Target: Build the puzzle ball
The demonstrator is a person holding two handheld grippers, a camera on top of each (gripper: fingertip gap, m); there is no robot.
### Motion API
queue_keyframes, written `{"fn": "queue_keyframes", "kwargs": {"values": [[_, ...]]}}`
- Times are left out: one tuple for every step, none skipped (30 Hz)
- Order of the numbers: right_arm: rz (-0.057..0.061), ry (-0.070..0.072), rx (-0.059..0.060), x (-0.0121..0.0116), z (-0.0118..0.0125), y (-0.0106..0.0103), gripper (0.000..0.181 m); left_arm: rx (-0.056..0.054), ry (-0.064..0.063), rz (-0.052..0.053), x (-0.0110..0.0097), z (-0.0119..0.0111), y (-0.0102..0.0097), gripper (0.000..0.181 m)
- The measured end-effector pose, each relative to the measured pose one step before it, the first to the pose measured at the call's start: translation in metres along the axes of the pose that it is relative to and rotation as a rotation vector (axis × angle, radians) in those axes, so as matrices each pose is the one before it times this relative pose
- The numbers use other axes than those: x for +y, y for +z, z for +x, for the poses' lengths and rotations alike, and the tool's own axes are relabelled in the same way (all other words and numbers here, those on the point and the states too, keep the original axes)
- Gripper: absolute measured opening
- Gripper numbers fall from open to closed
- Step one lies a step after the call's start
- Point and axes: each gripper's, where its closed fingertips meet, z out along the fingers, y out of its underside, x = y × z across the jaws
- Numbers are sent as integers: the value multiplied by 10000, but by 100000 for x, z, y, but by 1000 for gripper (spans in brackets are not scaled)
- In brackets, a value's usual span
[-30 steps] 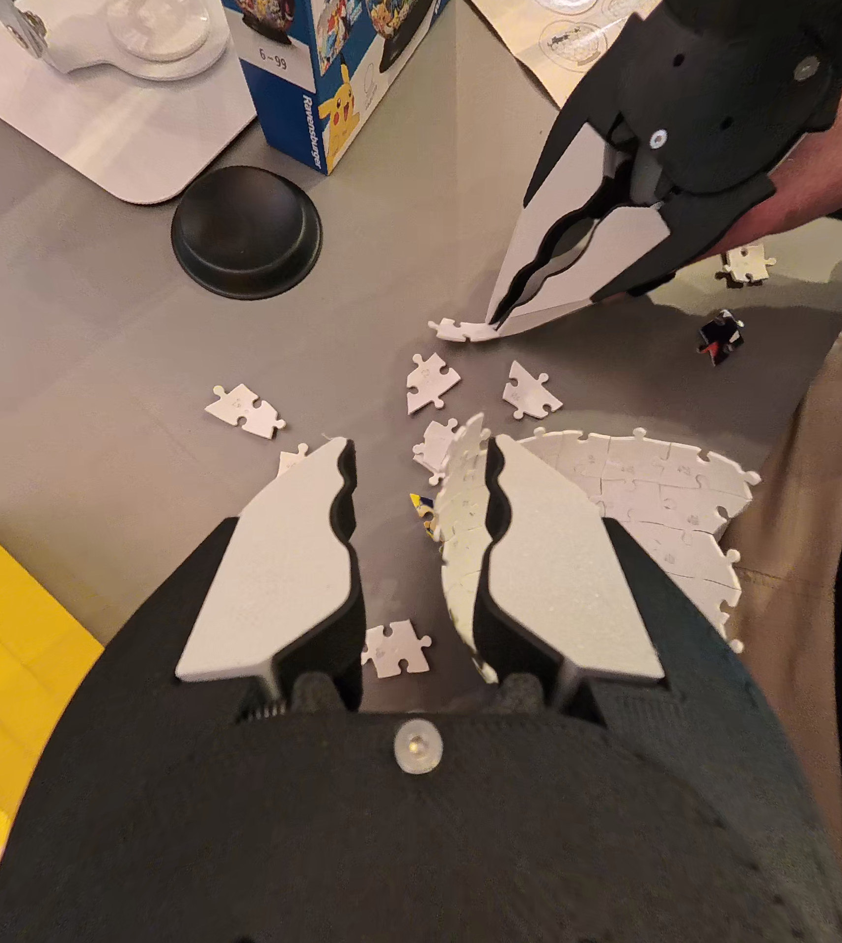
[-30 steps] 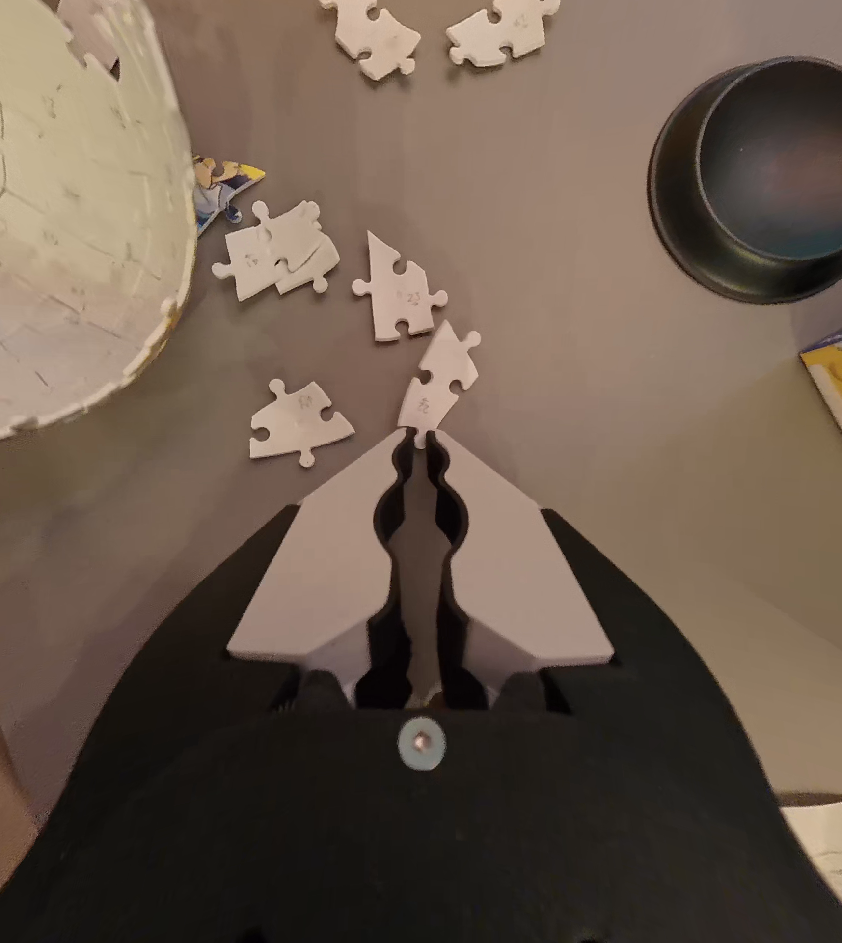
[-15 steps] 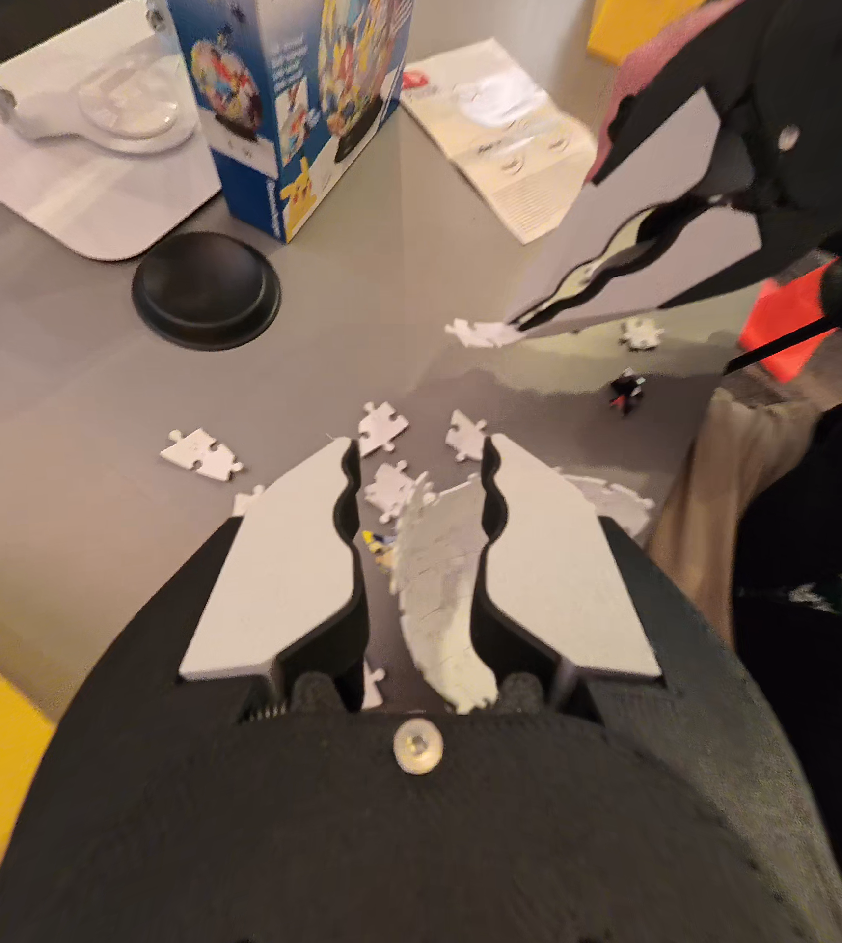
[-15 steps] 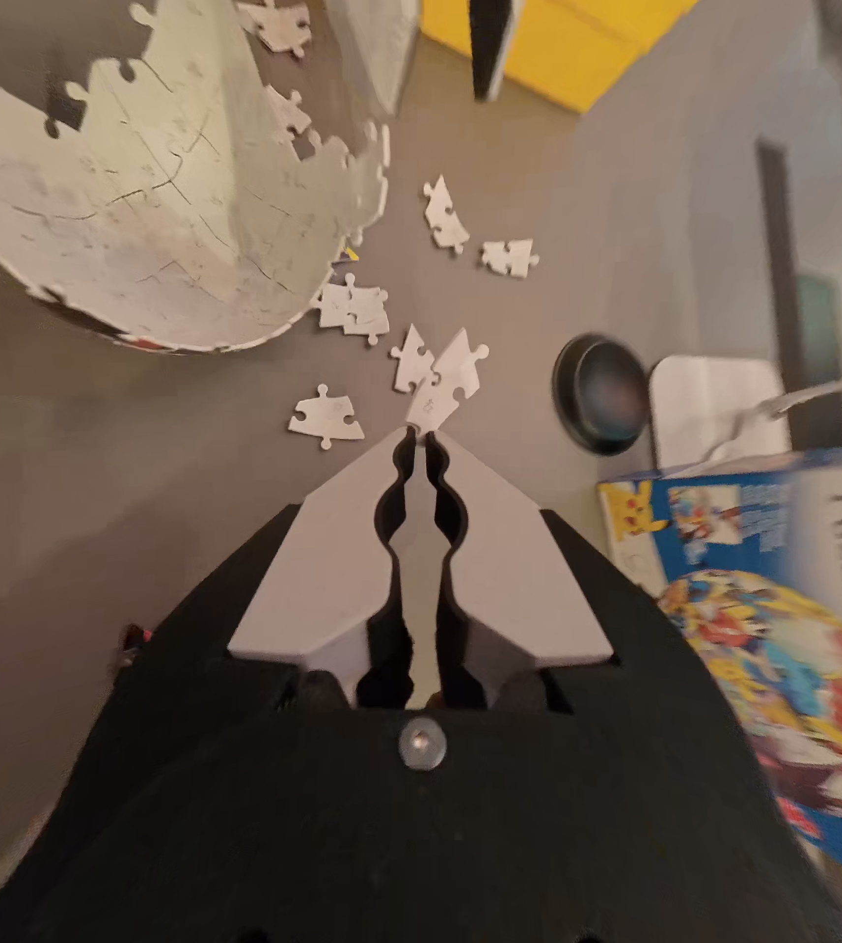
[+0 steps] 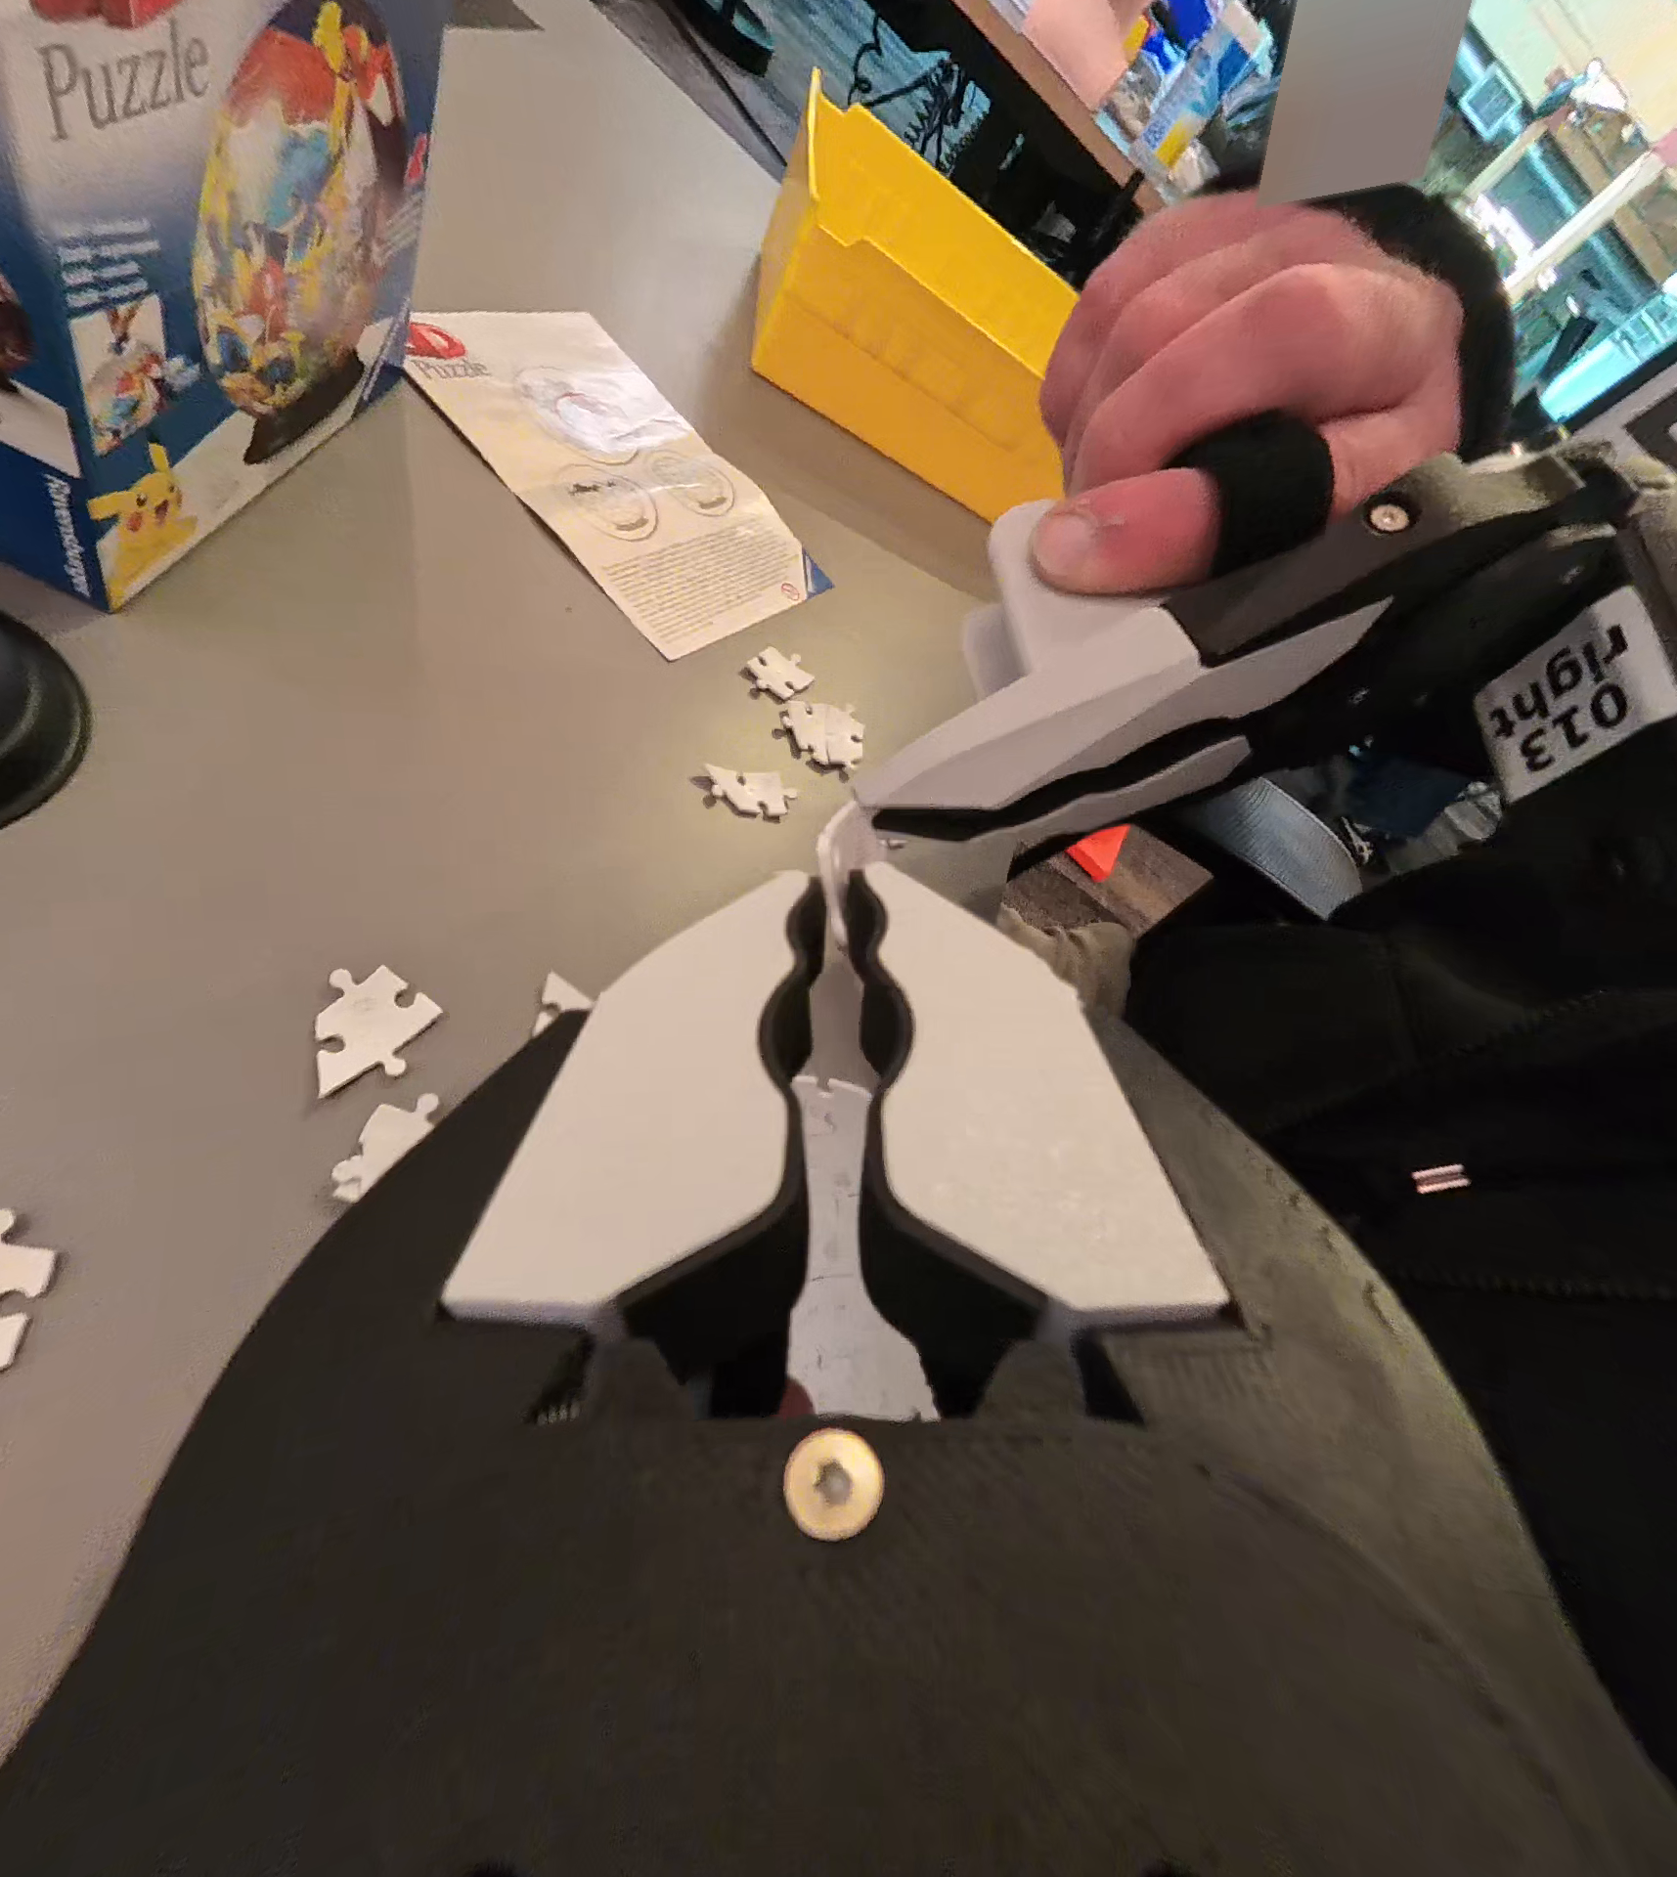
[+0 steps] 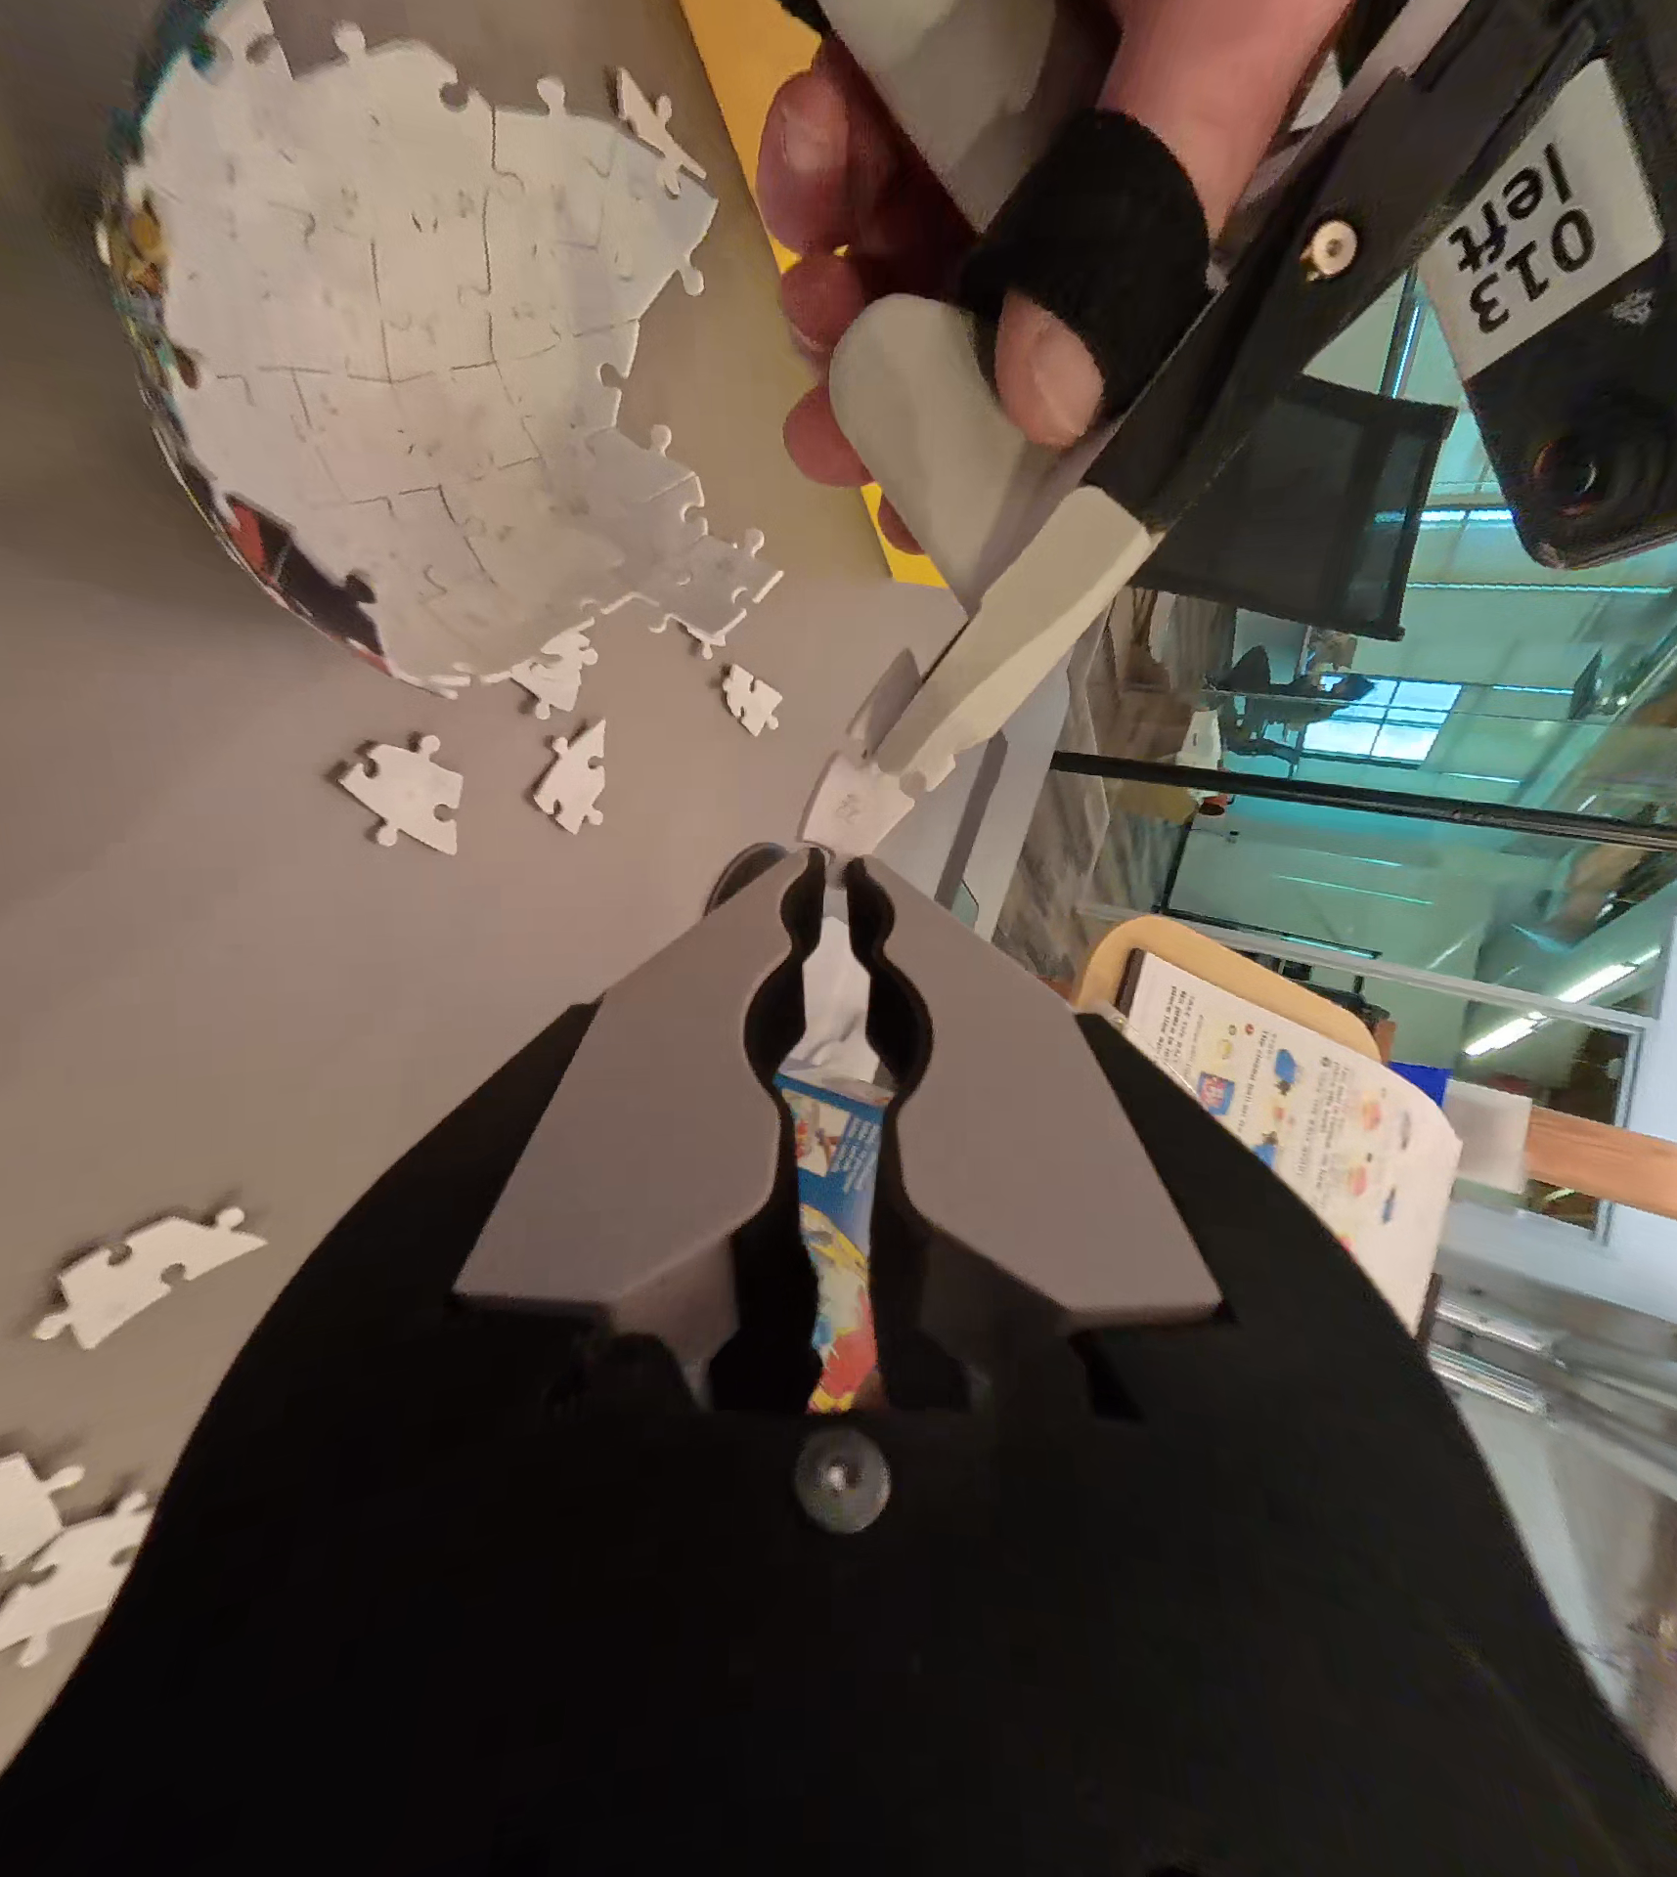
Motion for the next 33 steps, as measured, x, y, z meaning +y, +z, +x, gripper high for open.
{"fn": "queue_keyframes", "kwargs": {"values": [[-50,-37,129,127,230,57,3,3,-137,157,-161,-102,-103,2],[92,202,54,-5,190,-7,4,21,-13,132,-140,-23,-115,2],[110,427,-15,37,184,-42,4,-248,109,188,-251,-349,-210,2],[139,691,-26,162,308,-71,5,-194,174,335,-455,-259,-335,2],[281,1176,-187,120,314,-39,7,161,124,409,-542,232,-381,2],[400,1637,-402,70,243,16,9,109,46,308,-417,194,-318,2],[426,1795,-498,35,231,87,15,-197,139,109,-165,-174,-242,2],[512,1678,-494,-192,267,53,21,-112,270,51,-38,-20,-142,2],[739,1428,-417,-574,306,-70,21,161,190,156,-142,351,-69,2],[738,1271,-394,-654,298,-23,20,71,87,193,-200,188,-54,2],[444,1139,-509,-338,65,172,20,-69,81,127,-152,-36,-20,2],[263,910,-531,-172,-116,265,19,51,146,17,-10,152,55,2],[360,649,-421,-375,-166,195,13,38,175,-5,17,193,95,2],[384,476,-307,-431,-112,144,8,-195,114,70,-104,-186,-3,2],[84,390,-241,-7,-31,217,3,-180,59,-37,97,-264,-28,2],[-29,258,-151,130,79,214,1,-33,31,12,109,-144,-89,2],[26,153,-147,42,14,148,1,73,-72,74,70,-62,-114,2],[-11,205,-177,36,-52,139,1,87,-56,40,146,-24,-91,2],[-118,161,-162,102,-50,139,0,70,35,-77,240,-18,-93,2],[-256,6,-95,215,-55,181,0,-19,138,-410,590,-143,-138,2],[-465,-163,22,436,51,235,0,-240,225,-759,1058,-478,-220,7],[-687,-215,56,699,141,241,0,-373,262,-668,983,-620,-259,17],[-693,-66,20,706,212,226,0,-349,244,-517,809,-578,-267,25],[-468,-62,33,413,298,180,0,-305,192,-452,709,-571,-264,33],[-583,-113,-101,600,147,246,0,-191,103,-173,343,-446,-252,36],[-630,-163,-153,693,72,316,0,-65,44,-67,175,-267,-158,36],[-349,-146,-2,275,284,303,0,-66,88,-107,174,-207,-24,36],[-296,-192,-208,144,-88,313,0,-92,167,-69,35,-118,115,36],[-320,-293,-250,101,-274,297,0,25,195,-15,-119,186,243,35],[-364,-282,3,77,13,254,0,178,178,-58,-81,483,353,33],[-322,-236,53,-65,43,176,0,-4,142,-259,187,191,417,28],[-170,-230,-43,-286,-126,96,0,-116,198,-371,392,9,422,24],[-131,-191,64,-303,42,11,0,79,182,-243,275,281,329,18]]}}
